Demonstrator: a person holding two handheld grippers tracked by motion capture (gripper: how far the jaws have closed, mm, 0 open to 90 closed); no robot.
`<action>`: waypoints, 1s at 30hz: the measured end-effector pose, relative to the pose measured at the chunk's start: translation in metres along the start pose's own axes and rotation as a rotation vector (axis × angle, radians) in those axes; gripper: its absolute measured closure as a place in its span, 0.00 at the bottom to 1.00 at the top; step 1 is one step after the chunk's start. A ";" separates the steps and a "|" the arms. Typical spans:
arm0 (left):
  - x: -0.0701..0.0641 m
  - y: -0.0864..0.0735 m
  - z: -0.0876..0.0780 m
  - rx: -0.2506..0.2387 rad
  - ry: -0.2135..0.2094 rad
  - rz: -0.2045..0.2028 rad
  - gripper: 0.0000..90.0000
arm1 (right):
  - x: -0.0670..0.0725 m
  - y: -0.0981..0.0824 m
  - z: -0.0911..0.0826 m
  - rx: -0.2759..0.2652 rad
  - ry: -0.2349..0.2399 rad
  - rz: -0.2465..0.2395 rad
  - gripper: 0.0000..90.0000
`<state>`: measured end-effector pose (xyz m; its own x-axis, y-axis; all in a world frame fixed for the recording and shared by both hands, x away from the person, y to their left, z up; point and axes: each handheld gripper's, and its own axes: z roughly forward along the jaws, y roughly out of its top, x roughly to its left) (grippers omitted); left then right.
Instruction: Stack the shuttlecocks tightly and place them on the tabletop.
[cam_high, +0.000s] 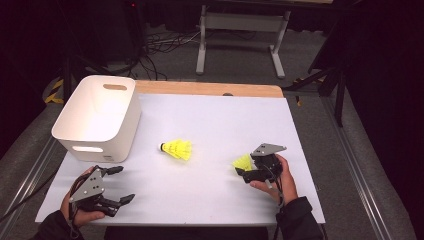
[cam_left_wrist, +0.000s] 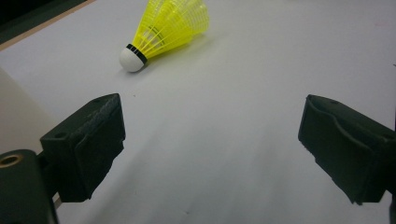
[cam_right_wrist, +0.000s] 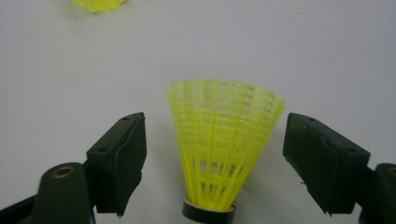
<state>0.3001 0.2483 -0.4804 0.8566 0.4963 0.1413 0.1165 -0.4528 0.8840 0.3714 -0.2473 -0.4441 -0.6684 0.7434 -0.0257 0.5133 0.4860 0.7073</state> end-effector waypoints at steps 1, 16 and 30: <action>-0.001 0.000 0.000 0.001 -0.001 0.000 0.09 | -0.002 0.001 0.002 0.002 0.013 0.007 0.24; 0.000 0.000 0.002 0.005 -0.008 0.000 0.09 | 0.003 0.014 0.028 0.106 0.022 -0.038 0.41; 0.000 0.000 0.003 0.008 -0.009 0.001 0.09 | 0.030 0.049 0.033 -0.053 0.095 -0.056 0.48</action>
<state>0.3011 0.2462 -0.4815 0.8614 0.4890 0.1377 0.1200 -0.4593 0.8801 0.3940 -0.1862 -0.4334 -0.7443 0.6678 -0.0010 0.4461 0.4983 0.7434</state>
